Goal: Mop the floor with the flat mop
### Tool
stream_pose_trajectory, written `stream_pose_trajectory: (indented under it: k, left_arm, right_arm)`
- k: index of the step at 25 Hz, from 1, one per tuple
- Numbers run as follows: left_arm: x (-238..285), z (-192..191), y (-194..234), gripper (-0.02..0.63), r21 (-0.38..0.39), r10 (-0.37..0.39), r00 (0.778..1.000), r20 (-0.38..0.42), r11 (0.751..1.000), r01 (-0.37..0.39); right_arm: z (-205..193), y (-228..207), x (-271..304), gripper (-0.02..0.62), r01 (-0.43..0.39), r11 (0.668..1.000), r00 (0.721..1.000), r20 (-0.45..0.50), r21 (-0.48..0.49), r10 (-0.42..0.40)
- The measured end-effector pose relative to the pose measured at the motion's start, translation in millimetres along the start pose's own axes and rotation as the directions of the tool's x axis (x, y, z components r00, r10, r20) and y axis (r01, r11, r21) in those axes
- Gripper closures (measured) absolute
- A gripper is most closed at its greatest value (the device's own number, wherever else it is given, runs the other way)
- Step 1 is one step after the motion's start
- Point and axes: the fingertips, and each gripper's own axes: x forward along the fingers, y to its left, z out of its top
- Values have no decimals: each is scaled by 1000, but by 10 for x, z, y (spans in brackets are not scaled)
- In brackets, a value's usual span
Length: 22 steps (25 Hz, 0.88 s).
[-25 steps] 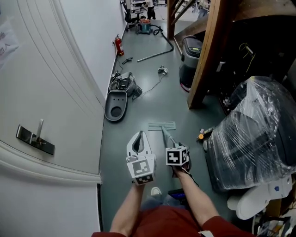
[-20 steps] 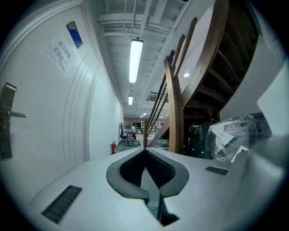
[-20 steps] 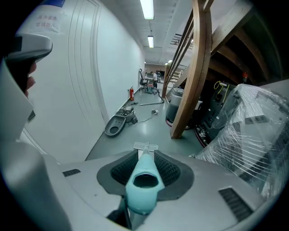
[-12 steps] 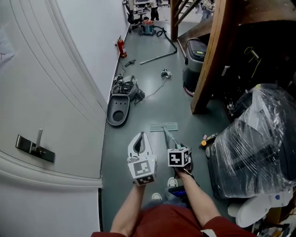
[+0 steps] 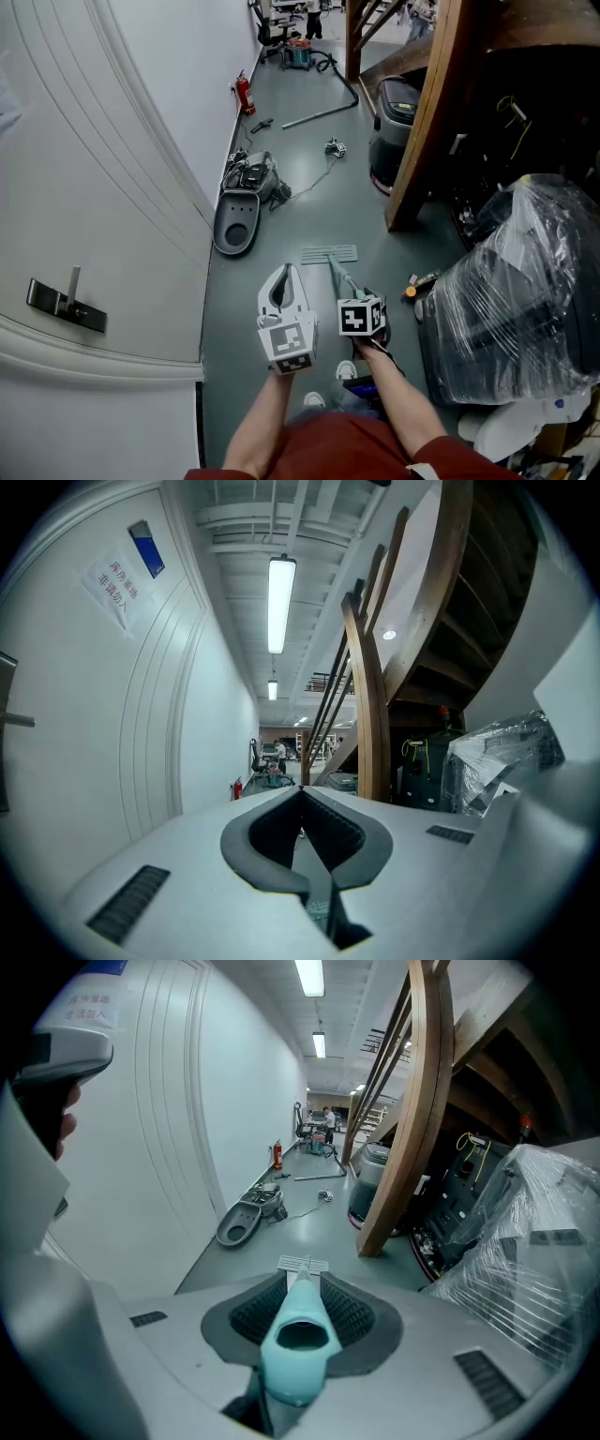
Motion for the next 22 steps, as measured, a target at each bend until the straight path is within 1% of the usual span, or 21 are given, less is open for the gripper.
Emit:
stream_pose_trajectory:
  k: [12, 18, 22]
  left_arm:
    - [-107, 14, 97, 591, -4, 5, 1000, 10, 1000, -5]
    - [-249, -4, 141, 591, -6, 2, 1000, 10, 1000, -2]
    - [-399, -20, 147, 591, -13, -14, 1000, 12, 1000, 14]
  right_arm:
    - [-40, 91, -49, 476, 9, 1000, 1000, -4, -5, -9]
    - [-206, 161, -79, 476, 15, 1000, 999, -30, -17, -16]
    - [-364, 230, -114, 476, 25, 999, 999, -41, -33, -26]
